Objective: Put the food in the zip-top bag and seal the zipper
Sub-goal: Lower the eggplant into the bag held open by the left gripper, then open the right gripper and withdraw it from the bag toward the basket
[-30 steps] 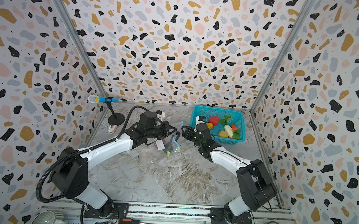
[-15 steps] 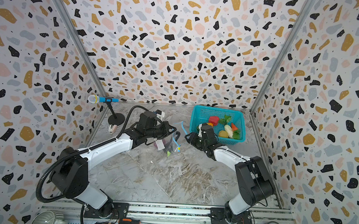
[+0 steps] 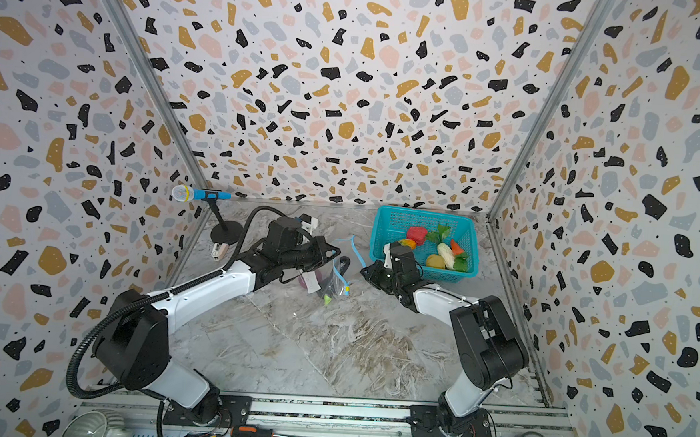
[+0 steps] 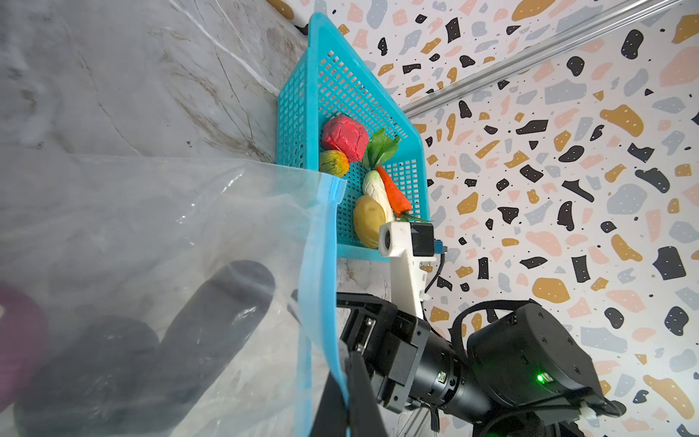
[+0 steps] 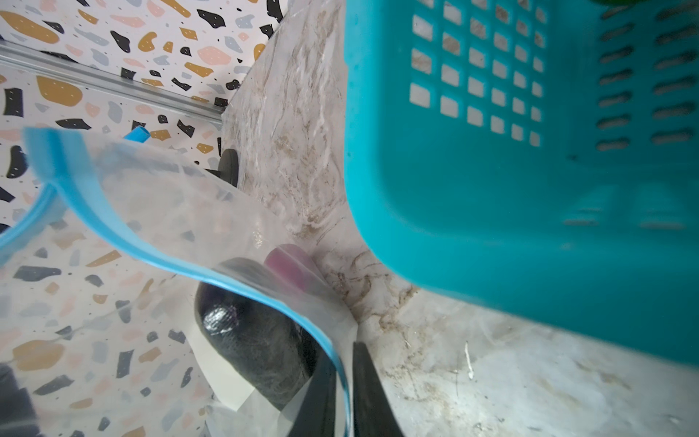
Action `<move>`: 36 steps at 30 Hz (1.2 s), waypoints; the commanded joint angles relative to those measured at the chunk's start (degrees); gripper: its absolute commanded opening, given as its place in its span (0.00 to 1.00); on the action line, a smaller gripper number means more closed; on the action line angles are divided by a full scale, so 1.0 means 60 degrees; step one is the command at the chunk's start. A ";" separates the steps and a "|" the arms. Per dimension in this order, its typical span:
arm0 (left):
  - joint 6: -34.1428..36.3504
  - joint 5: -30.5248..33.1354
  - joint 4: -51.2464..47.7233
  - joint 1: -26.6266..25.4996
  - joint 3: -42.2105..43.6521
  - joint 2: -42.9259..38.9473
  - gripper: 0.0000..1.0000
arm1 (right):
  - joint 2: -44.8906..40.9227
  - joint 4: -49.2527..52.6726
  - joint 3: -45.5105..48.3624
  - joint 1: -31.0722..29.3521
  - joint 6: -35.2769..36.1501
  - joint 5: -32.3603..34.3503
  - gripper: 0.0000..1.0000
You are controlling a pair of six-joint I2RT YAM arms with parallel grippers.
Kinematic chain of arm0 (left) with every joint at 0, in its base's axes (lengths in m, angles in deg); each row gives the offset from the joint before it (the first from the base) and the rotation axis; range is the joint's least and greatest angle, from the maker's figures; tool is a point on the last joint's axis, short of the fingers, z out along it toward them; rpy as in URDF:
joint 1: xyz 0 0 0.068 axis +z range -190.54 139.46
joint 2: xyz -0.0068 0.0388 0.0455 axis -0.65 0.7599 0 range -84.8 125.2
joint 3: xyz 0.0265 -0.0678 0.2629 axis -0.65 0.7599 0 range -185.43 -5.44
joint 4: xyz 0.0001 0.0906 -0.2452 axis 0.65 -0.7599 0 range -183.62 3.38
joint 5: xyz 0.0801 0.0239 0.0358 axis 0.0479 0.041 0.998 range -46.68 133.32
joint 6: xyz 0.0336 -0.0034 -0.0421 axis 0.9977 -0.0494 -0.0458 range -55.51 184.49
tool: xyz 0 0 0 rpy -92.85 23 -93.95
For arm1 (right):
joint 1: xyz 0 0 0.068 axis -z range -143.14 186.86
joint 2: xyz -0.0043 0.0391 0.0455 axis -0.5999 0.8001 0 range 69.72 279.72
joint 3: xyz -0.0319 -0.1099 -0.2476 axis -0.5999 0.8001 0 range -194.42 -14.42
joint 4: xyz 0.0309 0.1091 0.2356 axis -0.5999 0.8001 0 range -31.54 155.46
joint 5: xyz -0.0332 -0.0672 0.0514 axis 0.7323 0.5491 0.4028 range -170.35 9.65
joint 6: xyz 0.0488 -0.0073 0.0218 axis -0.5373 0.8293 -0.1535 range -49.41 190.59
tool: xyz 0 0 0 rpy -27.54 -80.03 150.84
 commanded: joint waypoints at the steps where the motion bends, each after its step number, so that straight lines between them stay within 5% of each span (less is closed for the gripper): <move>1: 0.0143 -0.0104 0.0105 0.0099 0.0062 -0.0326 0.00 | -0.0064 -0.0126 -0.0369 -0.0126 0.0118 -0.0238 0.09; 10: 0.0268 -0.0049 -0.0193 0.0195 -0.0090 -0.0551 0.00 | -0.0104 0.0795 -0.1394 -0.0339 0.0709 -0.0359 0.00; 36: 0.0389 0.0082 -0.0457 0.0420 -0.0358 -0.0913 0.00 | -0.0240 0.1859 -0.2420 -0.0645 0.0983 -0.0756 0.00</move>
